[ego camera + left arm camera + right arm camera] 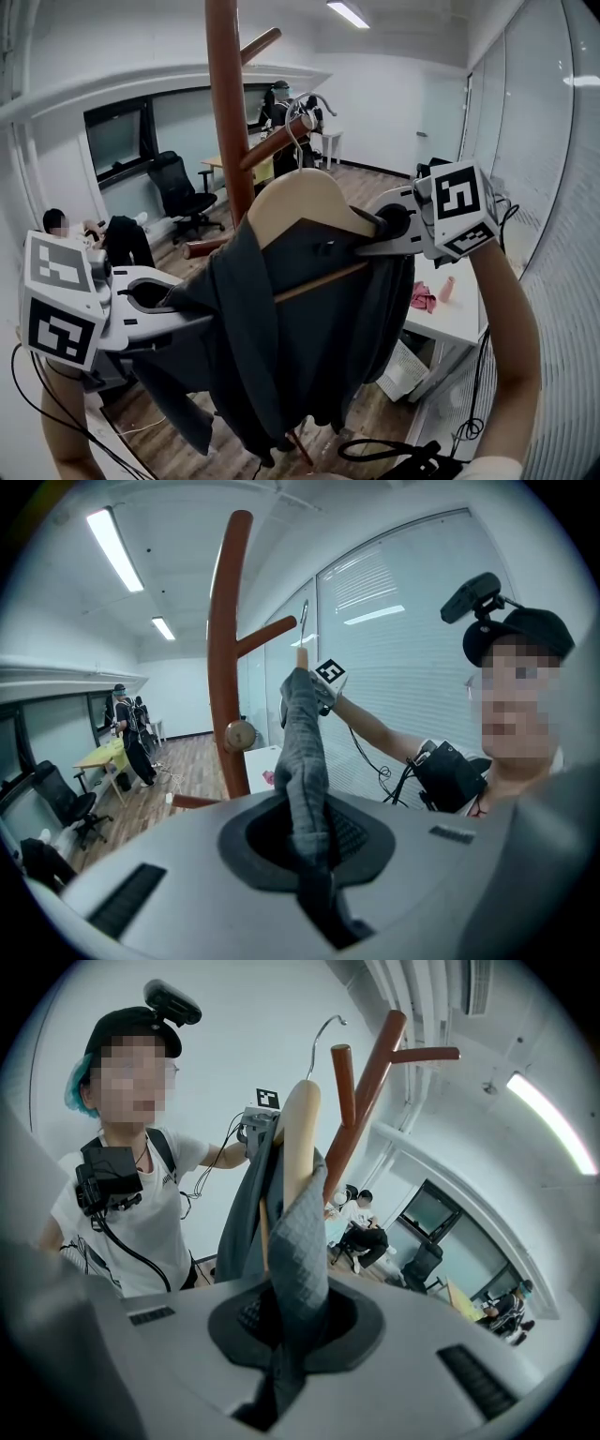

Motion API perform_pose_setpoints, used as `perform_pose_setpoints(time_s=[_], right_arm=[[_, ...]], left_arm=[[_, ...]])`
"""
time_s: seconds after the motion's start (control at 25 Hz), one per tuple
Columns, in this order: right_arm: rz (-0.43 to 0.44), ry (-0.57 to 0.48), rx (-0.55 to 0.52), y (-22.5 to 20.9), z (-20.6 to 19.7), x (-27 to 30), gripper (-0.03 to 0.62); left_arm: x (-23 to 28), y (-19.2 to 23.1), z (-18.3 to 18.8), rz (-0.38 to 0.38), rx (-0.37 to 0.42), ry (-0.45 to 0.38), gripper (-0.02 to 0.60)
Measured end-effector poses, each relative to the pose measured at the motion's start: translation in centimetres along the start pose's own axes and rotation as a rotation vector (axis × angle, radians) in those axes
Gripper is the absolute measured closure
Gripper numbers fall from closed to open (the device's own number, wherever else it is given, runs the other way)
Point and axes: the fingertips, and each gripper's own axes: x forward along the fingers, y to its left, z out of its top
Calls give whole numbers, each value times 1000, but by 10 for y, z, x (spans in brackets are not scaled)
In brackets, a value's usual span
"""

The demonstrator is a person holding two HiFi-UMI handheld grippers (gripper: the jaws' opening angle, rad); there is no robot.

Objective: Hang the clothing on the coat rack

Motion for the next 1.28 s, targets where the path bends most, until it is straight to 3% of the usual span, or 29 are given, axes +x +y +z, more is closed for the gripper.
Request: perform_pose_setpoints(time_s=[0.36, 1.28], right_arm=[[37, 10, 10, -4, -1, 9, 566], [65, 3, 23, -4, -6, 15, 565]], left_arm=[[0, 4, -6, -6, -47, -7, 549], [1, 5, -9, -4, -72, 9, 549]])
